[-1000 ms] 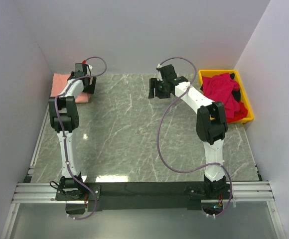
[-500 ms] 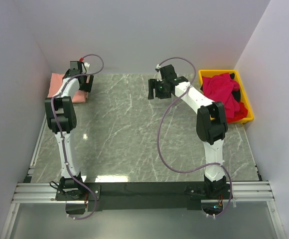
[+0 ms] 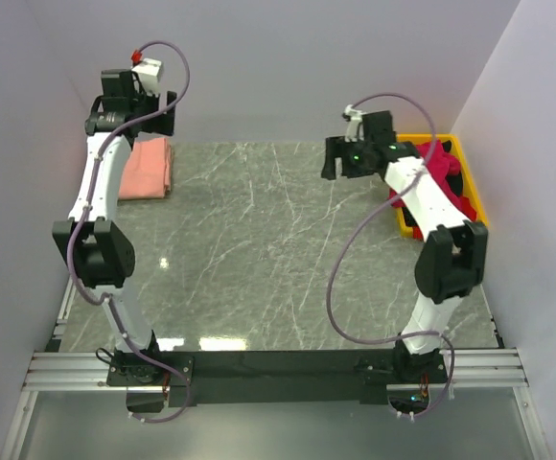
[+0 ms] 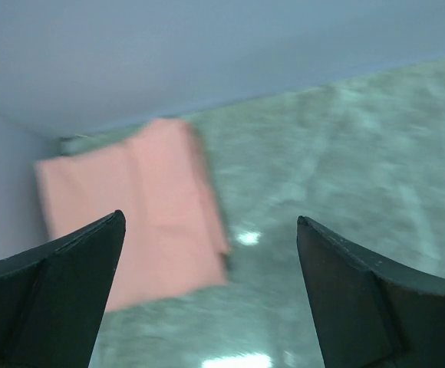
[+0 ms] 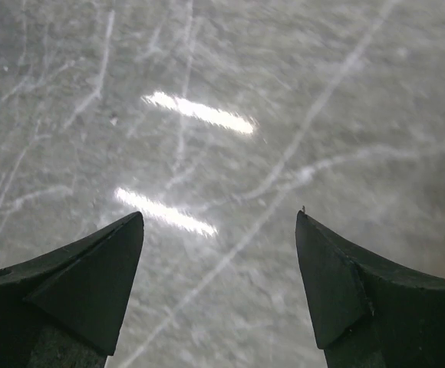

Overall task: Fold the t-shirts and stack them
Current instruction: Reset both grippers

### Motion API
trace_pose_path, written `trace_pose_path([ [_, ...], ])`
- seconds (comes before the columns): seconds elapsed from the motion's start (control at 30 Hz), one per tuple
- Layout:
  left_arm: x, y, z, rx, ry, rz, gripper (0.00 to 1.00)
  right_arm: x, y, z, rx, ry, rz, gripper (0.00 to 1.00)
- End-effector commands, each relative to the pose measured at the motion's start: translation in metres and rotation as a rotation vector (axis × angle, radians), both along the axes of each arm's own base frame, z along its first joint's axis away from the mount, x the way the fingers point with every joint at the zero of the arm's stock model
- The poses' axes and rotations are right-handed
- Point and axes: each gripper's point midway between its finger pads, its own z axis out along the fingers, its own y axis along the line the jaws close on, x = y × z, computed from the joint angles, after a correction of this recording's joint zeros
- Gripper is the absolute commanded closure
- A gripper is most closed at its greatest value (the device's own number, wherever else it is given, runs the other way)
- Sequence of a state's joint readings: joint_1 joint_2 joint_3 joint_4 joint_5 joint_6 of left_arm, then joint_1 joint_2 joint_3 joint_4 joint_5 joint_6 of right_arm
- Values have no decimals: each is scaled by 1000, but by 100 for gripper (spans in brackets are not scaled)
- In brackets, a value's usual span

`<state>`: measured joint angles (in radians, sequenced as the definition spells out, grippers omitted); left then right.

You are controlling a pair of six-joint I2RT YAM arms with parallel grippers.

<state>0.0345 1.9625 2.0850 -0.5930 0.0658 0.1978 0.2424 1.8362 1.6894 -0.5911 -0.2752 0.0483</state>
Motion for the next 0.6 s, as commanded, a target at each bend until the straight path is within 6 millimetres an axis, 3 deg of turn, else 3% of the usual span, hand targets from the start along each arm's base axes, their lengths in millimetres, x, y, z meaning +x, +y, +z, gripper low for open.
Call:
trace_pose_path([
  [0.0, -40, -50, -22, -197, 139, -110, 1, -28, -20, 17, 2, -10, 15, 14],
  [0.03, -49, -53, -40, -221, 192, -108, 1, -41, -25, 18, 5, -4, 11, 14],
  [0.1, -66, -68, -43, -253, 213, -115, 1, -54, -33, 16, 0, 6, -1, 14],
  [0.13, -77, -68, -65, -258, 265, -104, 1, -68, -36, 14, -4, 15, -4, 14],
  [0.17, -85, -69, -71, -263, 281, -103, 1, -75, -38, 11, -23, 12, 13, 14],
  [0.2, -94, -68, -65, -263, 264, -105, 1, -81, -40, 9, -23, 10, 14, 14],
  [0.23, -109, -69, -88, -266, 315, -101, 1, -95, -42, 3, -25, 15, 17, 14],
  [0.3, -124, -70, -85, -265, 285, -110, 1, -108, -44, 0, -29, 8, 31, 13],
  [0.33, -137, -69, -104, -269, 328, -101, 1, -120, -46, -6, -34, 18, 38, 13],
  [0.4, -151, -69, -101, -270, 307, -107, 1, -131, -49, -13, -41, 35, 38, 13],
  [0.43, -161, -68, -113, -269, 334, -98, 1, -138, -51, -17, -45, 43, 37, 13],
  [0.5, -177, -66, -118, -261, 332, -89, 1, -147, -57, -21, -62, 42, 20, 13],
  [0.57, -189, -66, -108, -259, 294, -101, 0, -149, -65, -19, -86, 16, -20, 13],
])
